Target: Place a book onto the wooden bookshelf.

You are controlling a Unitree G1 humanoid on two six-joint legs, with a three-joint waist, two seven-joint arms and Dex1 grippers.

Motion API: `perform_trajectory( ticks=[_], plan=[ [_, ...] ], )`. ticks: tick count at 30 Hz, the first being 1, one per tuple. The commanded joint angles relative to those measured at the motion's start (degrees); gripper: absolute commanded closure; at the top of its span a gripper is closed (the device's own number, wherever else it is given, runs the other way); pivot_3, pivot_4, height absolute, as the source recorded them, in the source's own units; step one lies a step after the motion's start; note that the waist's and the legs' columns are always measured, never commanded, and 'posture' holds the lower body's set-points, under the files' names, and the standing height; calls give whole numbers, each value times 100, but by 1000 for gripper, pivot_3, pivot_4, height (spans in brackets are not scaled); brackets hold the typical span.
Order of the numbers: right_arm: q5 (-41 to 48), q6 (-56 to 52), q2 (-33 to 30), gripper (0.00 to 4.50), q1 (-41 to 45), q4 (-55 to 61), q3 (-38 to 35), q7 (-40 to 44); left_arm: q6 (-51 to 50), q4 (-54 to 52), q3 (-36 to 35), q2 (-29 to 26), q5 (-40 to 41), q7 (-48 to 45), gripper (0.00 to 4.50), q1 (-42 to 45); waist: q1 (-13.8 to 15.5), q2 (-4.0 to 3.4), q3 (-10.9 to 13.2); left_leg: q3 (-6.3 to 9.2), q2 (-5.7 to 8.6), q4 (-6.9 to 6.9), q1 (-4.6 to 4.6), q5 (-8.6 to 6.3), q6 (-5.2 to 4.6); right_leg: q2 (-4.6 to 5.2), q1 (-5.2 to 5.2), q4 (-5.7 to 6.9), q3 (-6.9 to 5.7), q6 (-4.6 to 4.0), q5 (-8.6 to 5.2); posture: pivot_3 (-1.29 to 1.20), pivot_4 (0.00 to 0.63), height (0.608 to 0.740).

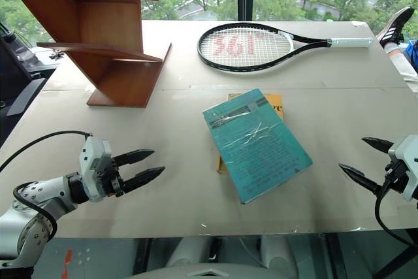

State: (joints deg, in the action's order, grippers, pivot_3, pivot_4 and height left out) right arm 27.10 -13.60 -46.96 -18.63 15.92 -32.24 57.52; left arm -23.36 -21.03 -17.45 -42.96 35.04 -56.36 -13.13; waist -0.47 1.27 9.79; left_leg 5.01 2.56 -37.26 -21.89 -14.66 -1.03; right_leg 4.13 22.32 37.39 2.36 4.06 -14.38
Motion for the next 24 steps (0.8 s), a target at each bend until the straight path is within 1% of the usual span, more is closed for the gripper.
perform_trajectory(
  ticks=[1,3,5,7,8,9,10,11,12,13,15,16,20,24],
  plan=[
    [62,-90,-17,0,164,271,-91,-215,158,-106,-137,-99,64,-105,1066,227,1,0,0,0,0,0,0,0,0,0,0,0,0,0,0,0,150,740],
    [284,-438,14,0,363,670,96,-442,142,-182,-95,-135,202,-211,1066,525,5,0,2,1,0,0,0,0,0,0,0,0,-1,0,0,0,150,740],
    [470,-789,-51,0,501,894,222,-490,120,-283,-39,-148,252,-314,1066,658,2,-2,1,4,-3,-2,0,0,0,0,0,2,-3,0,1,0,150,740],
    [573,-1046,-117,543,777,1031,371,-607,54,-408,5,-169,361,-394,977,796,-19,-2,1,1,-5,1,0,0,0,-1,0,-2,-1,-1,1,0,150,740],
    [596,-1124,-131,1013,876,1060,406,-653,20,-457,15,-173,405,-410,977,844,-20,-2,1,0,-5,2,-3,0,0,-4,1,-9,-1,0,1,0,150,740],
    [558,-1156,-183,1145,973,1051,475,-652,35,-469,15,-172,446,-477,977,869,-17,-4,3,0,-5,2,-5,0,0,-4,2,-10,-2,0,1,0,150,740],
    [533,-1185,-222,1795,1027,1040,515,-640,53,-476,15,-169,466,-525,977,875,-13,-6,4,0,-4,2,-11,0,0,-7,6,-17,-3,0,2,0,150,740],
    [477,-1222,-315,2217,1012,1048,573,-564,65,-502,13,-185,496,-598,977,860,-10,-7,4,0,-2,2,-14,0,0,-6,8,-18,-4,1,2,0,150,740],
    [439,-1248,-379,2548,996,1056,613,-512,69,-521,11,-197,518,-646,977,849,-9,-7,4,1,-2,4,-16,-1,0,-6,9,-22,-5,1,2,0,150,740],
    [482,-1318,-485,2992,903,1115,616,-371,77,-563,9,-222,519,-706,977,811,2,-6,4,0,-2,5,-17,-1,0,-6,9,-23,-5,1,2,0,150,740],
    [569,-1499,-745,4029,619,1253,580,-45,118,-626,8,-239,475,-761,977,726,22,-7,5,7,-2,8,-22,-1,-1,-6,9,-30,-14,1,2,0,150,740],
    [576,-1600,-897,4468,435,1331,580,129,144,-659,12,-233,449,-767,977,674,33,-10,6,8,-2,9,-24,-1,-1,-6,9,-33,-15,1,2,0,150,740],
    [853,-1972,-1180,4468,-1,1645,606,535,171,-779,23,-175,428,-709,977,535,54,-9,6,7,-3,7,-29,-5,-8,-4,8,-44,-15,2,2,0,150,740],
    [914,-2094,-1172,4468,3,1845,946,589,207,-889,33,-126,404,-649,977,405,46,-7,5,3,-8,5,-19,-5,-9,-3,1,-44,-10,2,3,0,150,740]
  ],
)
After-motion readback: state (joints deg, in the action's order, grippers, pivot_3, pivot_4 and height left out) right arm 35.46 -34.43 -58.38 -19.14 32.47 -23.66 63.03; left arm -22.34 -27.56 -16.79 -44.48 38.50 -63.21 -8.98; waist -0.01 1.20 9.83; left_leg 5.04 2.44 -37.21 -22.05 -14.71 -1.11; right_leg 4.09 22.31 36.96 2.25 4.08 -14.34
